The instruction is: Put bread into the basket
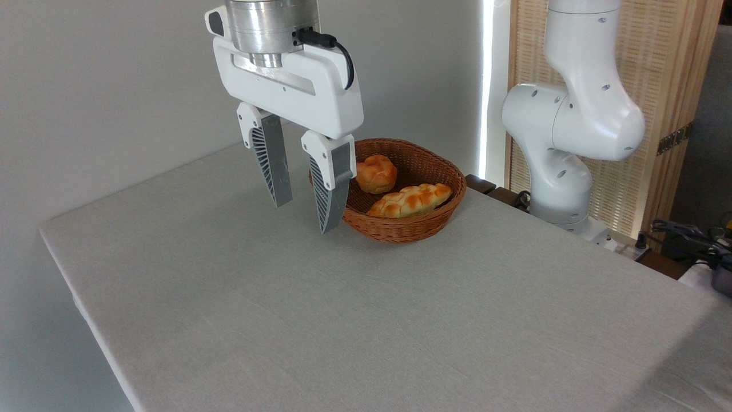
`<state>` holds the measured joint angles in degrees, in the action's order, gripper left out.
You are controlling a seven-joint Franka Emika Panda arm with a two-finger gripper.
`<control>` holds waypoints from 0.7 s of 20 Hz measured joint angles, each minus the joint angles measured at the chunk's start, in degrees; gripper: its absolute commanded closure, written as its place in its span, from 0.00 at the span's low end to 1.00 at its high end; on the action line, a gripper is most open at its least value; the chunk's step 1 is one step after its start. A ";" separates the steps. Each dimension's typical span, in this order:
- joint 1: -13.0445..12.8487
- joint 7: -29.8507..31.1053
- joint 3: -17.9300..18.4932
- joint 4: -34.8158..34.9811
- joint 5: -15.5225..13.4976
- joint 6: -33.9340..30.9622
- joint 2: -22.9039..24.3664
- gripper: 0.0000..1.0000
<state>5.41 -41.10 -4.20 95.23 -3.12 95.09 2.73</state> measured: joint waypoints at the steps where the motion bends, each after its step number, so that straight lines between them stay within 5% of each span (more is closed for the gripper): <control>1: 0.00 -0.13 0.00 0.10 0.00 0.00 0.01 0.00; 14: -0.15 -1.08 -1.83 -0.04 0.00 -1.91 -0.63 0.00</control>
<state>5.25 -42.17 -6.03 95.19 -3.12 93.18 2.10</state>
